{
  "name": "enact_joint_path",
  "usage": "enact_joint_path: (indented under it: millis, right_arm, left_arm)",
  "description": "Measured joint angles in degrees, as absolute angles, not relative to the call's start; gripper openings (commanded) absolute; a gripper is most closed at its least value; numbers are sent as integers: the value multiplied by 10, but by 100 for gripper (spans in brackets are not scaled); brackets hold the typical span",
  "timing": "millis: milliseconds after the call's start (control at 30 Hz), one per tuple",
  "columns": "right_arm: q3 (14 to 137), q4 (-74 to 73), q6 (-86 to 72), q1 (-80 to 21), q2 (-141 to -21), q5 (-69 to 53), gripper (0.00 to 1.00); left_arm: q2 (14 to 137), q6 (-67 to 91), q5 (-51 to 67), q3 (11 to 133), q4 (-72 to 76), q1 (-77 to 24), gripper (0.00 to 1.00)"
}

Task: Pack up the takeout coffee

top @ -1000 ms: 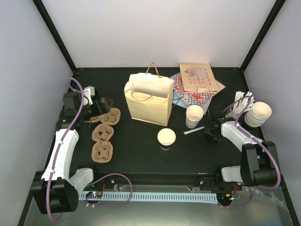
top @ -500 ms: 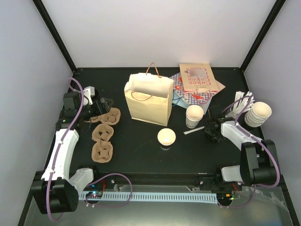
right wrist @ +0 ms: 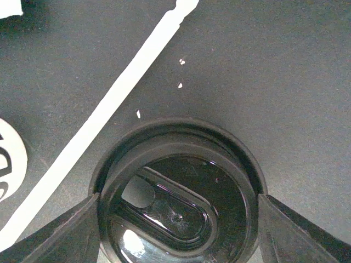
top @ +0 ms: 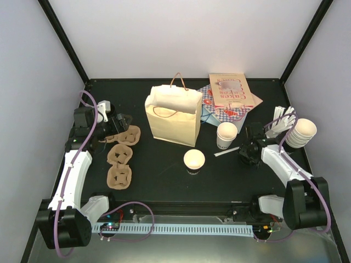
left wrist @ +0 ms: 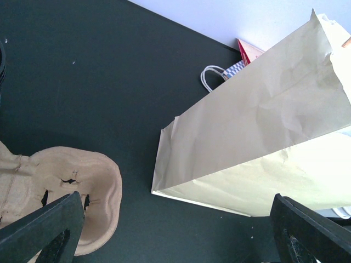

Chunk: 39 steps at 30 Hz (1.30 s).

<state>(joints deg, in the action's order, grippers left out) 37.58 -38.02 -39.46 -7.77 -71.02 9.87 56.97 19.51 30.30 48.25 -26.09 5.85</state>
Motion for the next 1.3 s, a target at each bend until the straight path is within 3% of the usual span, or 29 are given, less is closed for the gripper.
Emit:
enact_joint_path:
  millis: [467, 800, 1300]
  right_arm:
    - [422, -473, -369, -108, -587, 36, 71]
    - [557, -566, -349, -159, -544, 23, 71]
    - [660, -609, -348, -361, -553, 51, 70]
  left_arm:
    - [562, 195, 309, 482, -261, 58, 95]
    - [556, 189, 297, 482, -262, 24, 96]
    - [482, 217, 246, 487, -313, -108, 95]
